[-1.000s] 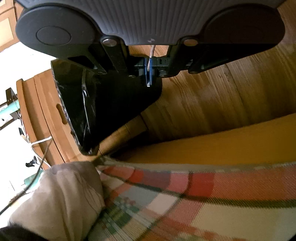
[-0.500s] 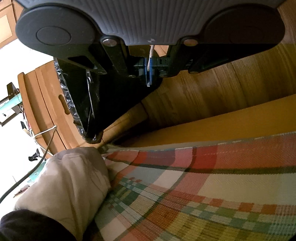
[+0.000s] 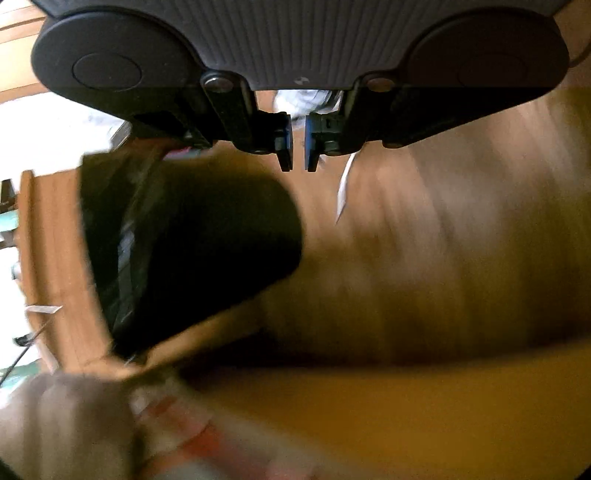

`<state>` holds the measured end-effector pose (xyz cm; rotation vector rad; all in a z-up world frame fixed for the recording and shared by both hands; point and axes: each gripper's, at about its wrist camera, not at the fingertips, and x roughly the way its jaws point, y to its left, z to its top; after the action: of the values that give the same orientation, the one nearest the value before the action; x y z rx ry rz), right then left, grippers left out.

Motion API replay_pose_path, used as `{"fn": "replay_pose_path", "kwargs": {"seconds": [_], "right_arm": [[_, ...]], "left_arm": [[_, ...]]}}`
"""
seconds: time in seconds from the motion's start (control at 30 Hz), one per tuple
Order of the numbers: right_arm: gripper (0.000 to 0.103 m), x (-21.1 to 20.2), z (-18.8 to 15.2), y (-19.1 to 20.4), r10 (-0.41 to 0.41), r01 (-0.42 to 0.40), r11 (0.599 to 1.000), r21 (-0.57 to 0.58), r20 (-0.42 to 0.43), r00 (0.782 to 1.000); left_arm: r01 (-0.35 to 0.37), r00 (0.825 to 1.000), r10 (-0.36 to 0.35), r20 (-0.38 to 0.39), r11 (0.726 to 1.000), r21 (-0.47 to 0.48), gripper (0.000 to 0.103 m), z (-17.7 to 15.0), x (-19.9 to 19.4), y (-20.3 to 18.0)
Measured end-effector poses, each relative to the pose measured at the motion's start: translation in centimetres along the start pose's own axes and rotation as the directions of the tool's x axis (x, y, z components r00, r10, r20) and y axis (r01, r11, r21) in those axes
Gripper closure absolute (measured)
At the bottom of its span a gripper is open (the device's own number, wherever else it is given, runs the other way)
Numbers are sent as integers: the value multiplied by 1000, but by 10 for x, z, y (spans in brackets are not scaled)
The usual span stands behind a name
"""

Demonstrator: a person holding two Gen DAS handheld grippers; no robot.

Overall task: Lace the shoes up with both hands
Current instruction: 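Open the left tool, release the lace and lift away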

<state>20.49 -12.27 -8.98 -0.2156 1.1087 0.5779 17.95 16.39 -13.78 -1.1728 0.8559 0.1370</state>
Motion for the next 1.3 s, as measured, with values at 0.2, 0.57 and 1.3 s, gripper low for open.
{"fn": "replay_pose_path", "kwargs": {"seconds": [0.2, 0.57, 1.3], "right_arm": [[61, 4, -5, -6, -18, 18, 999, 26, -29, 999], [48, 4, -7, -21, -30, 34, 997, 68, -61, 998], [48, -16, -15, 15, -179, 184, 949, -256, 43, 983]], "left_arm": [[-37, 999, 40, -34, 995, 92, 87, -7, 14, -2], [-163, 984, 180, -2, 900, 404, 69, -2, 56, -14], [-281, 953, 281, 117, 665, 691, 63, -2, 176, -57]]}}
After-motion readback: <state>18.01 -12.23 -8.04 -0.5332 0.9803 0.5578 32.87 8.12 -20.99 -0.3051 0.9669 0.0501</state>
